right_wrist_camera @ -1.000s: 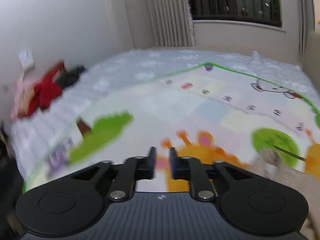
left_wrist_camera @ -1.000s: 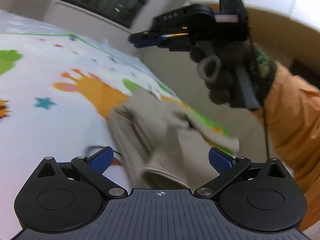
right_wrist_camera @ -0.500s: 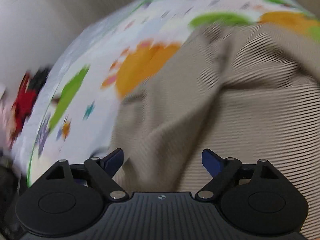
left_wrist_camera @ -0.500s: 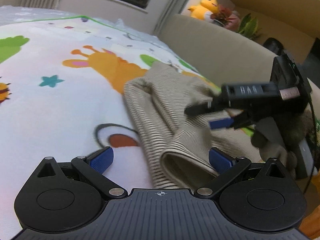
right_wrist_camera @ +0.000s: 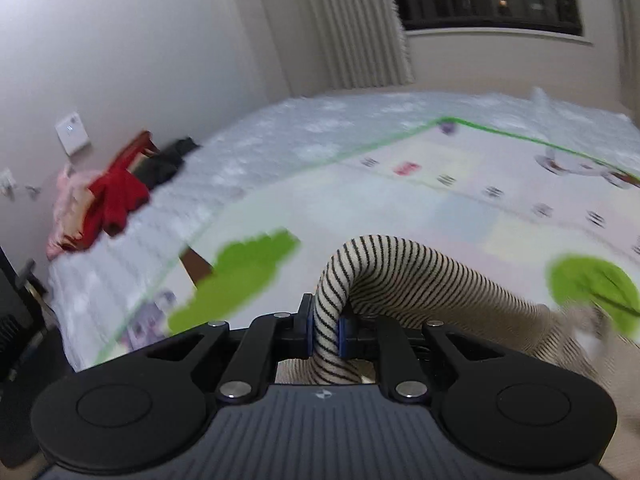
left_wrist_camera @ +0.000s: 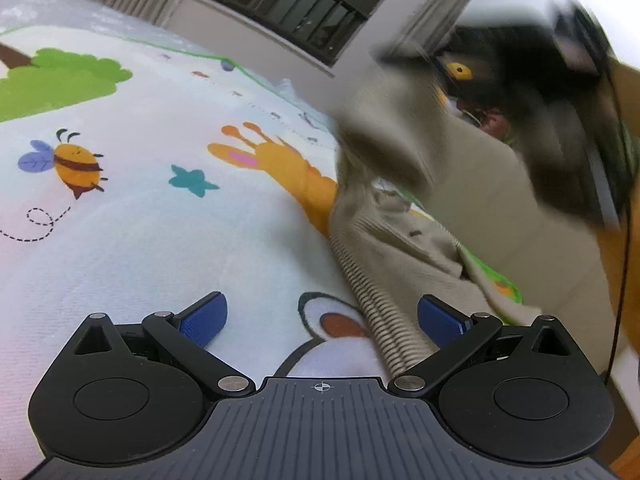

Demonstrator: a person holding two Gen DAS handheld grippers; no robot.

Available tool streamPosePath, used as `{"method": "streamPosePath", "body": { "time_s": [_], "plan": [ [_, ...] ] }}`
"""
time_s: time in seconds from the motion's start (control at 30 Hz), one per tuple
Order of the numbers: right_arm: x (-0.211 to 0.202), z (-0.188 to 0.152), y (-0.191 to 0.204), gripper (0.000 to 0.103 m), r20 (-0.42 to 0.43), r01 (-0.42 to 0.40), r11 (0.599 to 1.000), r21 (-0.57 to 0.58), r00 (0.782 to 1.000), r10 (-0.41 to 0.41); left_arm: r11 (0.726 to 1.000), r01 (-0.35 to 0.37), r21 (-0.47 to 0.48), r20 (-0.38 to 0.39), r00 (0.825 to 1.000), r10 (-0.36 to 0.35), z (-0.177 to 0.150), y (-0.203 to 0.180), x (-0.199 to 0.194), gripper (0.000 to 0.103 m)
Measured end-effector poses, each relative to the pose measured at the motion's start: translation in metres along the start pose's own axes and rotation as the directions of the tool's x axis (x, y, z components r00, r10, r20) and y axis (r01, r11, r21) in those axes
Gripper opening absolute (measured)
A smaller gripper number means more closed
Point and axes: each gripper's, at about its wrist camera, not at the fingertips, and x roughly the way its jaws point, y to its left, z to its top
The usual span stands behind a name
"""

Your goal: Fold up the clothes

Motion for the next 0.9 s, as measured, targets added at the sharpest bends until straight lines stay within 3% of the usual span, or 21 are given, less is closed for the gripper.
{"method": "streamPosePath", "body": {
  "time_s": [0.1, 0.23, 0.3, 0.4, 0.47, 0.6, 0.67, 0.7, 0.8, 0.9],
  "plan": [
    [0.041, 0.007, 0.020, 0.011, -0.031, -0.034, 0.999, -0.011, 0.999, 0.034, 0.997, -0.032, 0.069, 0.005, 0.999, 0.032, -0.005, -0.007, 0.005, 0.103],
    [0.074, -0.004, 0.031, 0.028, -0.064, -0.093, 0.996, -0.006, 0.994, 0.093, 0.997, -0.036, 0.072, 0.000, 0.999, 0.036, -0.006, -0.007, 0.004, 0.103],
    [0.069, -0.004, 0.031, 0.029, -0.044, -0.140, 0.990, 0.006, 0.989, 0.140, 0.997, -0.035, 0.068, -0.002, 0.999, 0.035, -0.007, -0.007, 0.004, 0.103],
    [0.044, 0.002, 0.021, 0.041, 0.014, -0.139, 0.990, -0.003, 0.990, 0.139, 0.996, -0.046, 0.076, -0.007, 0.999, 0.047, -0.007, -0.009, 0.005, 0.103],
    [0.019, 0.008, 0.006, 0.041, 0.058, -0.097, 0.995, -0.018, 0.993, 0.098, 0.995, -0.053, 0.081, -0.010, 0.998, 0.054, -0.006, -0.010, 0.005, 0.103],
    [-0.030, 0.014, -0.037, 0.041, 0.127, 0.080, 0.995, -0.064, 0.989, -0.071, 0.995, -0.057, 0.079, -0.010, 0.998, 0.058, -0.005, -0.011, 0.005, 0.103],
    [-0.050, 0.012, -0.057, 0.036, 0.147, 0.172, 0.980, -0.104, 0.977, -0.156, 0.994, -0.066, 0.086, -0.013, 0.998, 0.067, -0.004, -0.010, 0.009, 0.103],
    [-0.058, 0.009, -0.068, 0.028, 0.149, 0.219, 0.967, -0.133, 0.969, -0.199, 0.993, -0.071, 0.092, -0.014, 0.997, 0.073, -0.004, -0.011, 0.010, 0.103],
    [-0.062, -0.010, -0.097, 0.026, 0.097, 0.330, 0.921, -0.205, 0.944, -0.317, 0.990, -0.086, 0.108, -0.014, 0.996, 0.088, -0.006, -0.014, 0.010, 0.103],
    [-0.040, -0.037, -0.115, 0.027, 0.025, 0.356, 0.888, -0.293, 0.931, -0.365, 0.988, -0.096, 0.121, -0.012, 0.995, 0.098, -0.008, -0.016, 0.010, 0.103]
  ]
}}
